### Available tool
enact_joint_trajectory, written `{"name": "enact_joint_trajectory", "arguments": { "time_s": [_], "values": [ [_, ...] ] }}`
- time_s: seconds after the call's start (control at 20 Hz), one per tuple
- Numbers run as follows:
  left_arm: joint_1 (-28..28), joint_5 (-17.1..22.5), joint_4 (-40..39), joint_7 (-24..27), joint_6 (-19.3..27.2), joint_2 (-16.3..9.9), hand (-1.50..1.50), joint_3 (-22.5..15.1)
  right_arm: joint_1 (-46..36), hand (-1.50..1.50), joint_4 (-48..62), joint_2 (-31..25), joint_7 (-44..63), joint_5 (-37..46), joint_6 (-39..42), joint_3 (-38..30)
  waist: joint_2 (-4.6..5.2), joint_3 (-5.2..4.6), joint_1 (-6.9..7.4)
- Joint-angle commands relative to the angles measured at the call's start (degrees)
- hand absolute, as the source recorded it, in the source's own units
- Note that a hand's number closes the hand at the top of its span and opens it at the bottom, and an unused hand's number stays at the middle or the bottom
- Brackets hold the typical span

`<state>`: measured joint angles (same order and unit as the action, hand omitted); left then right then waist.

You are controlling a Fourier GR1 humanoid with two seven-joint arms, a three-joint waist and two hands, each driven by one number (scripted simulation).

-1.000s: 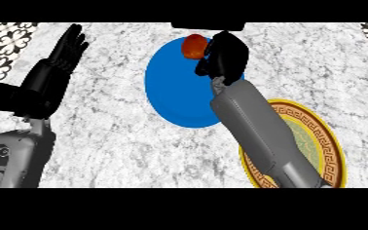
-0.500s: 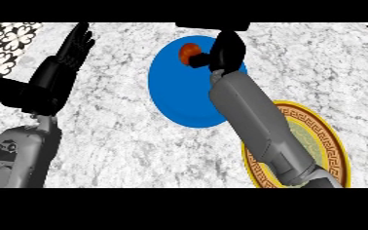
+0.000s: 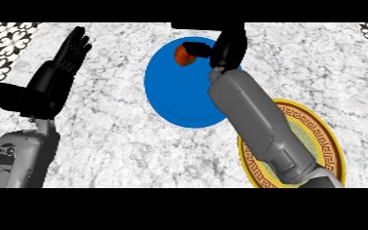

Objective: Pick the tomato from the plate and place it in the plate

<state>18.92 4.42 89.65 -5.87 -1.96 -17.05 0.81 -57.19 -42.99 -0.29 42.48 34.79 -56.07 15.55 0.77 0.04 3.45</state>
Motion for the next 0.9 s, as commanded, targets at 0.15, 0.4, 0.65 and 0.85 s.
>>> {"name": "enact_joint_trajectory", "arguments": {
  "time_s": [0.15,0.4,0.65,0.85],
  "values": [
    [-3.7,0.17,2.58,-1.44,0.78,-0.28,0.0,1.73,7.02,-1.5,-8.98,0.27,-0.45,-1.47,-9.35,0.2,-1.16,-0.01,-3.57],
    [-3.86,0.41,1.49,-0.89,-0.03,-1.66,0.0,3.9,18.07,-1.5,-21.94,0.28,0.6,2.28,-10.29,3.17,-1.43,-0.05,-5.05],
    [-5.8,-0.72,1.15,1.52,-0.12,-0.41,0.0,3.42,33.92,-1.5,-40.81,-3.91,1.94,6.75,-4.25,6.94,-1.29,-0.07,-5.19],
    [-5.65,-2.27,4.91,-1.54,1.57,1.1,0.0,1.81,45.6,-1.5,-50.21,-7.42,-0.31,6.73,-3.37,8.98,-1.08,-0.03,-4.33]
  ]
}}
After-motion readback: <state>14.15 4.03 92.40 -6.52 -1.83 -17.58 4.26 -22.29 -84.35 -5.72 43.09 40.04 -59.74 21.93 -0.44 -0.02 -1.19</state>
